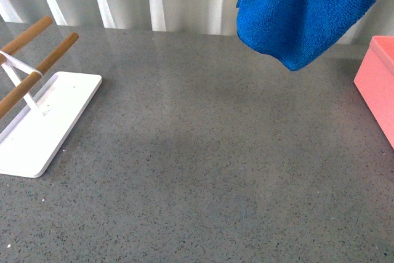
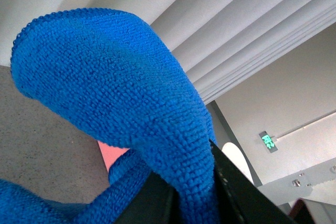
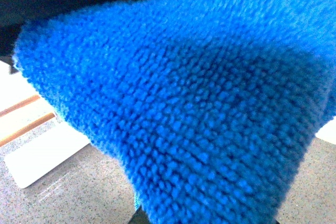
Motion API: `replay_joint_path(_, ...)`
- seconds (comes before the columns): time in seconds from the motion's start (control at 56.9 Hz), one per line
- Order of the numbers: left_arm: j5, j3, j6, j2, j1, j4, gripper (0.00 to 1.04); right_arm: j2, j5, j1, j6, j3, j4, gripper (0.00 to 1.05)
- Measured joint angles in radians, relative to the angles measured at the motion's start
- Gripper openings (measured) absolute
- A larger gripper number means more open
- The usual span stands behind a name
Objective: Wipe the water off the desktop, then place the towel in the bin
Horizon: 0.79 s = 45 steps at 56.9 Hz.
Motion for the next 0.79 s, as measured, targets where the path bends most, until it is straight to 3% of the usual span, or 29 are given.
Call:
replay_joint_path(0.246, 0.008, -0.011, 0.013, 0.006, 0.087, -0.021, 0.71, -0.047, -0.010, -0.039, 0.003, -0.018, -0.030, 0.05)
replay_joint_path(0.264, 0.016, -0.014, 0.023, 0.011, 0.114, -0.026, 0.78, -0.054, -0.012, -0.045, 0.003, -0.022, -0.036, 0.05)
replay_joint_path(0.405, 0.051, -0.040, 0.074, 0.028, 0.201, -0.054, 0.99, -0.094, -0.023, -0.068, 0.002, -0.043, -0.056, 0.05)
replay_joint_path(0.791, 0.209, -0.306, 0.341, -0.026, 0.435, -0.060, 0.98, -0.134, -0.049, -0.140, -0.029, -0.111, -0.068, 0.05)
